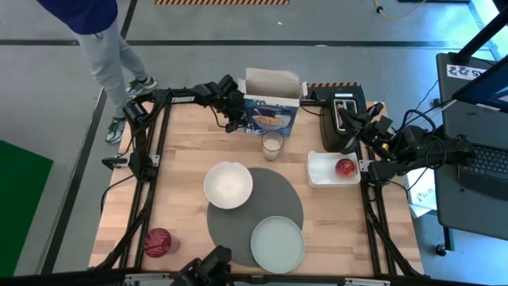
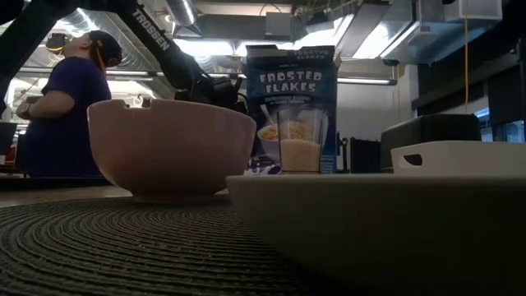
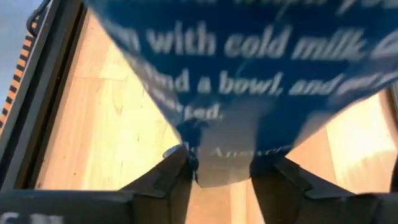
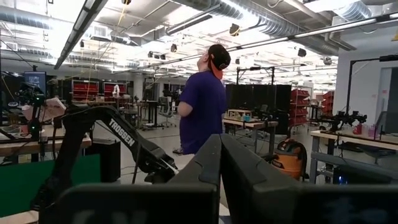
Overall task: Arrange a breakfast setting
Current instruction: Pour the cereal into the white bowl
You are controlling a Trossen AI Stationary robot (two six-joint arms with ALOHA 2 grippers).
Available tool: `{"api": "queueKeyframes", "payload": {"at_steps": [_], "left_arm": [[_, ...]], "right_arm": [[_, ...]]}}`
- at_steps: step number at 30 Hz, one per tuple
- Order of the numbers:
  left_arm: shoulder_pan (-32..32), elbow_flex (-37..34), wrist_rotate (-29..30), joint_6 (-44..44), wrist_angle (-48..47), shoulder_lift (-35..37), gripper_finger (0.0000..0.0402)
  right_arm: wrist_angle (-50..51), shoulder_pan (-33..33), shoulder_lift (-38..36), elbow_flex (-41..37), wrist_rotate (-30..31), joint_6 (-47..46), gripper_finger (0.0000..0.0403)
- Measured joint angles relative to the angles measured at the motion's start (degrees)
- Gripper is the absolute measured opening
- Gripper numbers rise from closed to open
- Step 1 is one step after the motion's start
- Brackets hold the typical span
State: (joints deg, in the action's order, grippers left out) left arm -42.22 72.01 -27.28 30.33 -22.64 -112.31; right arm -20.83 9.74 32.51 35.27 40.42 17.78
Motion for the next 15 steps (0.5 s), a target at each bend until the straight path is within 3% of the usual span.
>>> {"api": "queueKeyframes", "payload": {"at_steps": [10,15], "left_arm": [[0.33,-0.22,-3.57,-4.18,3.06,-0.33,0.0285],[0.61,-0.73,-6.00,-6.96,5.68,-0.51,0.0312]], "right_arm": [[0.02,0.00,0.00,0.00,0.02,0.00,0.0010],[0.02,0.00,0.00,0.00,0.02,-0.01,0.0010]]}}
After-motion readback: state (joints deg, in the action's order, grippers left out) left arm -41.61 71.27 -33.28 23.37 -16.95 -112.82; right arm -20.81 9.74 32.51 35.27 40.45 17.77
